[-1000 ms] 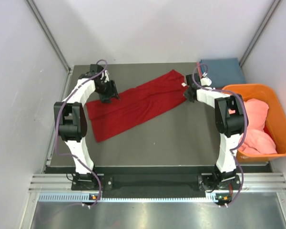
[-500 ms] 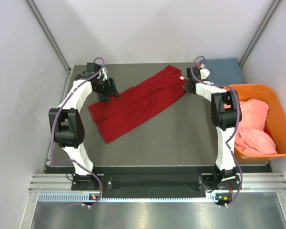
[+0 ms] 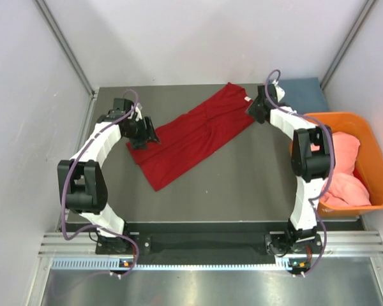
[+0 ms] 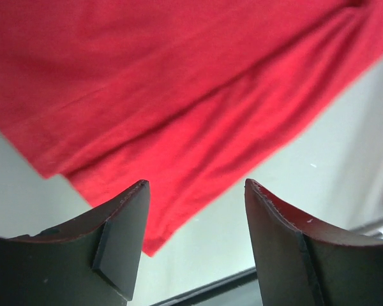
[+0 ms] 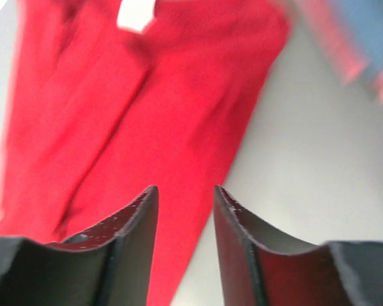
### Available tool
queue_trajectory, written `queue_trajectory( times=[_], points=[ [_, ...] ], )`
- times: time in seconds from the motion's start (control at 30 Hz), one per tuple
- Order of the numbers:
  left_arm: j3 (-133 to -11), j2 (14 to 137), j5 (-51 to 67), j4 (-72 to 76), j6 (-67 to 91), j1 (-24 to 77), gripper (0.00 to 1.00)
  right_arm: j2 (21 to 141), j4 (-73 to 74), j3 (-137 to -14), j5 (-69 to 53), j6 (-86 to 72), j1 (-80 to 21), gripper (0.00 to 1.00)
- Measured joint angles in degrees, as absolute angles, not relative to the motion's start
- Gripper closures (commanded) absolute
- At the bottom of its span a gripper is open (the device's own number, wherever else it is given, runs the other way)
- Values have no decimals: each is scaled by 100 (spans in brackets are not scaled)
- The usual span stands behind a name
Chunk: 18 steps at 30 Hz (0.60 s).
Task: Fold and stack the t-shirts
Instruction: Fold the tshirt
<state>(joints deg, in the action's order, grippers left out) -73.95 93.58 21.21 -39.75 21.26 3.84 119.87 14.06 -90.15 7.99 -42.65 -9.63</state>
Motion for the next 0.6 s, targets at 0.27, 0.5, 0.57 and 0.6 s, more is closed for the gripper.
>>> queue_trajectory(
  times=[0.27,0.5,0.57,0.6],
  points=[
    [-7242,9419,1605,-3870,2132,220,32,10348,1778,-7878,950,-5052,-2646,56],
    [-6923,8552,1153,-3594,2377,-340,30,10095,1192,-6449,902,-6862,-4766,59],
    [-6921,8390,1068,-3514,2423,-515,30,10363,1144,-6486,860,-7238,-5203,60],
    [-6921,8346,1055,-3457,2449,-600,30,10525,1149,-6554,836,-7422,-5406,60]
  ],
)
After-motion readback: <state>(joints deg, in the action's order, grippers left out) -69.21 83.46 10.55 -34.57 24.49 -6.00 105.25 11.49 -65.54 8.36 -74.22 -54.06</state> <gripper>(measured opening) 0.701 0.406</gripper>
